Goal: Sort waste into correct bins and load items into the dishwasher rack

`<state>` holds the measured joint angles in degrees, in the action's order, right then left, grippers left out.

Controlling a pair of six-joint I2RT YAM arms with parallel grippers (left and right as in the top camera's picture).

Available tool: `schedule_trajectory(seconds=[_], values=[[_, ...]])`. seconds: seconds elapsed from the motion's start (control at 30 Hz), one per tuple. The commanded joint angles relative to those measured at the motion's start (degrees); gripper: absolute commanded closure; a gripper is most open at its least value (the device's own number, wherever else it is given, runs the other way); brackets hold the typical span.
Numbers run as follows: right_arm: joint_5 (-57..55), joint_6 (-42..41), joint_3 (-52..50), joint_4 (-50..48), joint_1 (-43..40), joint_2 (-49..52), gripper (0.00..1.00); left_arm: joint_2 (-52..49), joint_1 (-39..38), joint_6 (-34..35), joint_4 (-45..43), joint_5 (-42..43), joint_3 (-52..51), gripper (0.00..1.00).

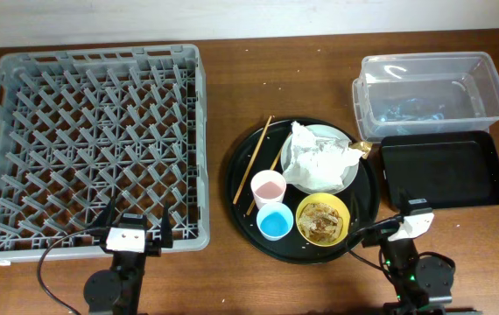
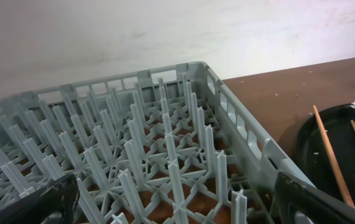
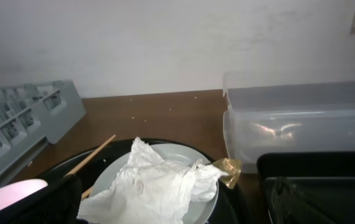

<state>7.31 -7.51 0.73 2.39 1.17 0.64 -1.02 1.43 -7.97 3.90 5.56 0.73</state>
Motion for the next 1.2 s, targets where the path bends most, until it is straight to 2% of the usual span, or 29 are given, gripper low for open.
schedule_trajectory(seconds=[0.0,0.1,0.3,0.53,0.67,0.87,0.93,0.97,1.0,1.07,1.13,1.17], values=[[-0.55,0.04,-0.42,-2.38,0.26,-0.07,0.02,-0.26,0.24,-1.16,-1.18,-0.42,-0.2,0.01],[-0.96,0.24,-0.42,-6.67,0.26,-0.07,0.02,-0.26,0.24,-1.14,-9.99,-0.39,-0.2,0.01],[-2.23,0.24,-0.39,-14.97,0.26,-0.07,0.02,-0.26,0.24,-1.14,-18.99,-0.39,-0.2,0.01],[-2.21,0.42,1.9,-17.97,0.26,0.2,0.02,-0.52,0.24,-1.11,-21.09,-0.39,2.16,0.01],[-1.79,4.35,10.45,-12.87,0.28,5.51,0.02,-7.58,0.24,-1.14,-14.12,1.14,11.58,0.0],[3.48,6.49,32.65,1.4,0.33,27.98,0.02,-32.63,0.24,-1.2,2.78,1.73,38.34,0.01],[6.27,7.54,43.15,10.93,0.33,37.81,0.02,-44.09,0.24,-1.18,13.75,1.77,51.71,0.01],[7.65,7.52,50.27,18.75,0.33,44.15,0.02,-51.34,0.24,-1.18,20.81,1.77,59.8,0.01],[8.52,7.54,54.07,23.39,0.37,47.52,0.02,-55.41,0.24,-1.18,24.59,1.77,64.06,0.01],[11.91,7.52,65.92,39.71,0.37,58.86,0.02,-65.88,0.24,-1.18,34.21,1.73,74.25,0.01],[14.62,7.52,73.29,51.28,0.37,68.76,0.02,-73.2,0.24,-1.16,39.6,1.75,79.89,0.01],[15.82,7.52,74.55,53.22,0.37,72.81,0.02,-75.8,0.24,-1.16,40.15,1.75,80.67,0.01]])
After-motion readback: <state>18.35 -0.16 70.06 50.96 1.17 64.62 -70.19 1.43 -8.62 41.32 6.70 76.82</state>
